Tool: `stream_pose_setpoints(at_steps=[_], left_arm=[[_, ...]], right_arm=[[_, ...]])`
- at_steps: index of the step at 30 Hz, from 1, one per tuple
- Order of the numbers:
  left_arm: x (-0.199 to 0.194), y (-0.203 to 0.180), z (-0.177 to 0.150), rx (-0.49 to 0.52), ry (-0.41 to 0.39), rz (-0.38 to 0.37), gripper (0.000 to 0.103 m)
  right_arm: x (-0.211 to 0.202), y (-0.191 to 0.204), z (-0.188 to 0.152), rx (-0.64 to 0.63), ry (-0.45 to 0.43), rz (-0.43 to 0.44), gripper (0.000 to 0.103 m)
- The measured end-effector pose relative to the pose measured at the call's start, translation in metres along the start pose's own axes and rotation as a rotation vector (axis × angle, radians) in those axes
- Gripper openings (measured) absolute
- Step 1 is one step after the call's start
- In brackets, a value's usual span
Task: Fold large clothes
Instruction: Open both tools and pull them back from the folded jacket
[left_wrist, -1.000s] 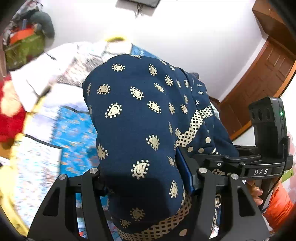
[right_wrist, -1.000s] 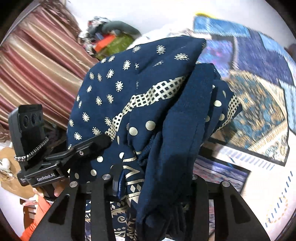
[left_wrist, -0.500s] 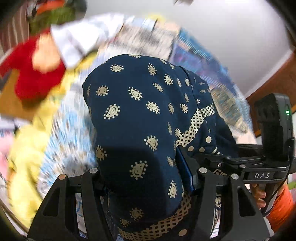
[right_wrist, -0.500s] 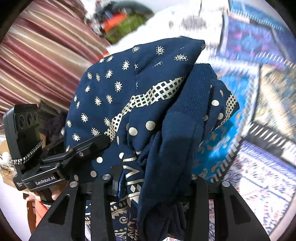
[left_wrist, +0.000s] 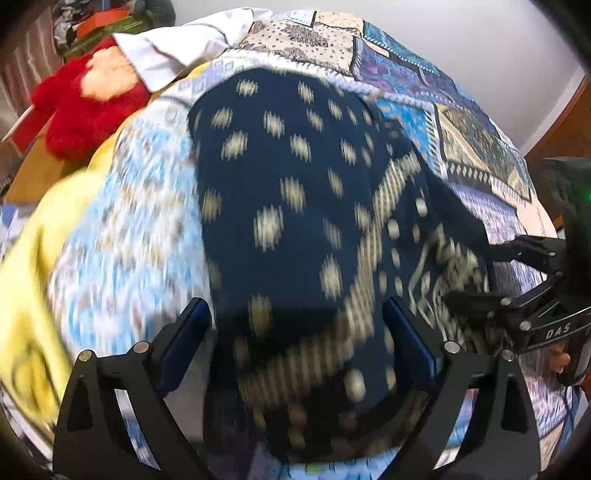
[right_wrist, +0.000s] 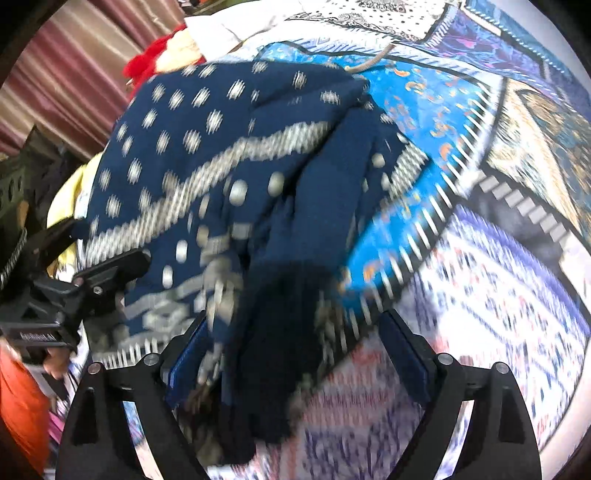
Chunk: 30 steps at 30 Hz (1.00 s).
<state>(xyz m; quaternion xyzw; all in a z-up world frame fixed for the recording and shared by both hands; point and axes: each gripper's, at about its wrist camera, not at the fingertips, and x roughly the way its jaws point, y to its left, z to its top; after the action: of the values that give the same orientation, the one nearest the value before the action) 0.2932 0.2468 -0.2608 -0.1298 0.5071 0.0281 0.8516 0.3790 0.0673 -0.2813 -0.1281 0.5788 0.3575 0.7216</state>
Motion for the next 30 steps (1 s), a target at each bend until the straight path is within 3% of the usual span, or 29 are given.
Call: stream_pose_setpoints(at_steps=[6,9,12,14,19,23,26,30], left_arm=[[-0.019,-0.01,-0.044,-0.039,-0.002,0.015,0.097],[-0.04,-0.018,-0.057,-0.001,-0.018,0.086,0.096],[-0.074,-0.03,-0.059,0.055,-0.098,0.165,0.095],[-0.109,-0.037,-0.058,0.067,-0.181,0.18,0.095],[-0.219,-0.06,-0.058,0.073,-0.461,0.203,0.095],[-0.298,-0.084,-0.07,0.08,-0.671,0.182,0.095],[-0.345,-0.103,-0.09,0.099,-0.816,0.171,0.095],[-0.37,-0.125,-0.115,0.121,-0.918,0.174,0.095]], right_arm=[[-0.033,0.011,-0.04,-0.017,-0.035,-0.044,0.088],[-0.059,0.018,-0.059,-0.022,-0.093,-0.073,0.088],[-0.097,0.037,-0.073,-0.04,-0.18,-0.072,0.088],[-0.125,0.054,-0.082,-0.056,-0.259,-0.061,0.088],[-0.231,0.1,-0.093,-0.111,-0.563,-0.075,0.088],[-0.303,0.135,-0.115,-0.113,-0.774,-0.063,0.088],[-0.34,0.156,-0.134,-0.097,-0.885,-0.041,0.088],[-0.367,0.178,-0.165,-0.088,-0.989,-0.03,0.088]])
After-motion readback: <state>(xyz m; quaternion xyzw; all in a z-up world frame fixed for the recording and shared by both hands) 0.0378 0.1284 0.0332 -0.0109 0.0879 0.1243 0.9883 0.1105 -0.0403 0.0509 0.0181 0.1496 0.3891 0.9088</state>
